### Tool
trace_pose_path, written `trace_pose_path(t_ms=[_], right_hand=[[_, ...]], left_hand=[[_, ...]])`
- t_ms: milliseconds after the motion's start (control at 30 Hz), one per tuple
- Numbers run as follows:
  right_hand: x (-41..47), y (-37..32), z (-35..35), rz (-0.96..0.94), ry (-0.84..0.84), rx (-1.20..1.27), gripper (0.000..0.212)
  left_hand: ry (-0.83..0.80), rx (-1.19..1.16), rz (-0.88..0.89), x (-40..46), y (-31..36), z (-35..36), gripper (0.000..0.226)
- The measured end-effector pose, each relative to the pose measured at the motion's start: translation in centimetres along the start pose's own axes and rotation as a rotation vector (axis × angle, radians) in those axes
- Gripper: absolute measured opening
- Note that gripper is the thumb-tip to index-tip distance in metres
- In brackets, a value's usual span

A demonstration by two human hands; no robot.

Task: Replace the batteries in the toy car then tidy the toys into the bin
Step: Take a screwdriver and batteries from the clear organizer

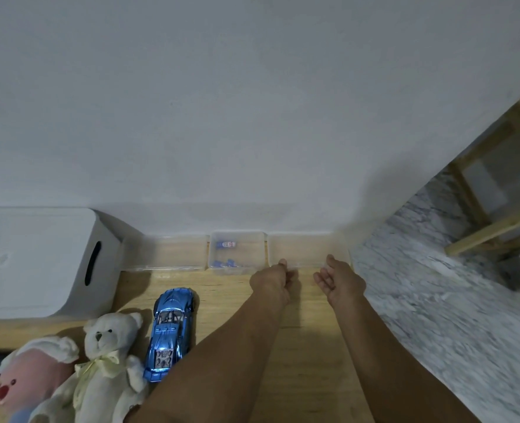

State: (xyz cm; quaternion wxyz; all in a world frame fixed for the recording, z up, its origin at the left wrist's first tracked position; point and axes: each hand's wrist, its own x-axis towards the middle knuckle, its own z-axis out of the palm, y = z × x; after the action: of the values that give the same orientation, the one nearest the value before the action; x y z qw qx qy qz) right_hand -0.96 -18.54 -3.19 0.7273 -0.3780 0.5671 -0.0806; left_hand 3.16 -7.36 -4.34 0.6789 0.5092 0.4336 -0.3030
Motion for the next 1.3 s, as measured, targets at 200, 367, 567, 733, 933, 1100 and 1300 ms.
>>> trace_pose_path(t_ms=[200,367,567,733,933,1100,1300], right_hand=[[-0.3,-0.4,0.3,-0.016,-0.007,0.015,0.028],[-0.7,-0.6,-0.2,0.006,-0.027,-0.011,0.026],[-1.0,-1.6,-0.6,0.029,0.015,-0.001,0.022],[-1.6,-2.3,-0.4,0.054,-0.059,0.079,0.038],[-1.9,-1.5,-0.3,0.061,-0.114,0.125,0.03],[-3.7,0.3,1.3,0.057,-0.054,-0.1,0.05],[-6.0,3.7,4.5,0.188,-0.236,-0.354,0.042]], left_hand=[[-0.021,-0.047,-0.015,-0.4,0.2,0.4,0.028],[-0.1,-0.24,-0.049,-0.7,0.1,0.3,0.016],[-0.175,-0.518,-0.09,-2.1,0.3,-0.5,0.013],[-0.246,-0.561,-0.11,-2.7,0.7,-1.1,0.039],[-0.264,-0.378,-0.126,-2.3,0.5,-2.6,0.014],[-0.162,-0.298,-0.02,-2.7,1.1,-5.8,0.014],[0.016,-0.325,0.091,-1.2,2.8,-9.9,0.045]])
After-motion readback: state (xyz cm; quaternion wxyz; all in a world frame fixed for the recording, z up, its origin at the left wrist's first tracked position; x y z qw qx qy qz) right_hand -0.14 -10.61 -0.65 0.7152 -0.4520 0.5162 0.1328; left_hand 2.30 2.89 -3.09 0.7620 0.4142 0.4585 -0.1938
